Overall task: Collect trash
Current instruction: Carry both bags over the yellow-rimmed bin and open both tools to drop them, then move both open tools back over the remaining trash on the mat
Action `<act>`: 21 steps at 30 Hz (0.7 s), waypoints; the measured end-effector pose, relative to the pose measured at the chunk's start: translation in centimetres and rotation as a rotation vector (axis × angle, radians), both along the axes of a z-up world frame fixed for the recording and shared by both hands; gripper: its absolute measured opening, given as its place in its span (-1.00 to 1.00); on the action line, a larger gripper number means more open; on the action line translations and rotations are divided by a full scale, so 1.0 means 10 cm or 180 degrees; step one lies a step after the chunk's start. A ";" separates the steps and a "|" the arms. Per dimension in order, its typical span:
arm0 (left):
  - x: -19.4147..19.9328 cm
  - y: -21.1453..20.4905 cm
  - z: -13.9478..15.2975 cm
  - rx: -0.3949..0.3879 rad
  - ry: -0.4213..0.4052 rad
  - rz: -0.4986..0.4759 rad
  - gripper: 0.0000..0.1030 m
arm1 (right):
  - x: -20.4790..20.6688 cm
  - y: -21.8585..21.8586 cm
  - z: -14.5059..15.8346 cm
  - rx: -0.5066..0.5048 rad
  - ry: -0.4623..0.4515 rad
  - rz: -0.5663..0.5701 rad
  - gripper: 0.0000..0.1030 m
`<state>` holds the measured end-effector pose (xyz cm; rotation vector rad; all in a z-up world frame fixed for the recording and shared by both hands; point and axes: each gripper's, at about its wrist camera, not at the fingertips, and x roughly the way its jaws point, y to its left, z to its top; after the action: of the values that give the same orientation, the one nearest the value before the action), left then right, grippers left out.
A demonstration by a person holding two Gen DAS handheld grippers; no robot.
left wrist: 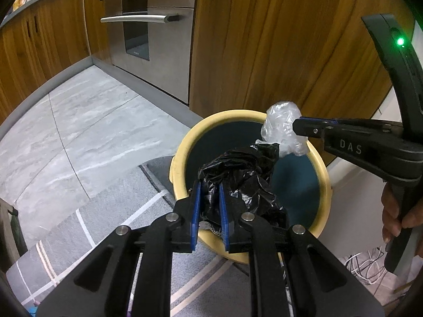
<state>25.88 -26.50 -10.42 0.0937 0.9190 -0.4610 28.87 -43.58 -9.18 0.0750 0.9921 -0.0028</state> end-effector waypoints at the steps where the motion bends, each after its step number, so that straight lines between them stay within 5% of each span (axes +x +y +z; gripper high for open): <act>1: 0.00 0.00 0.00 -0.0010 -0.0004 0.0001 -0.75 | 0.01 0.01 0.00 0.0001 0.0003 0.0010 -0.93; 4: -0.01 0.00 0.00 -0.0002 -0.0004 -0.0003 -0.67 | 0.02 0.02 0.00 -0.0010 -0.0001 0.0024 -0.93; 8: -0.04 0.02 0.00 -0.0003 -0.0011 0.0046 -0.26 | 0.01 0.03 0.01 -0.0017 -0.0007 0.0011 -0.87; 17: -0.25 0.22 0.10 -0.0006 -0.0091 0.0176 0.35 | -0.04 0.06 0.09 -0.0042 -0.0107 -0.0003 -0.21; 21: -0.35 0.35 0.21 -0.0009 -0.0151 0.0231 0.56 | -0.05 0.09 0.17 -0.0068 -0.0179 0.0009 0.39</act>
<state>22.36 -23.04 -8.32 0.0682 0.8723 -0.3912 28.36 -42.68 -7.50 0.0537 0.9357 -0.0086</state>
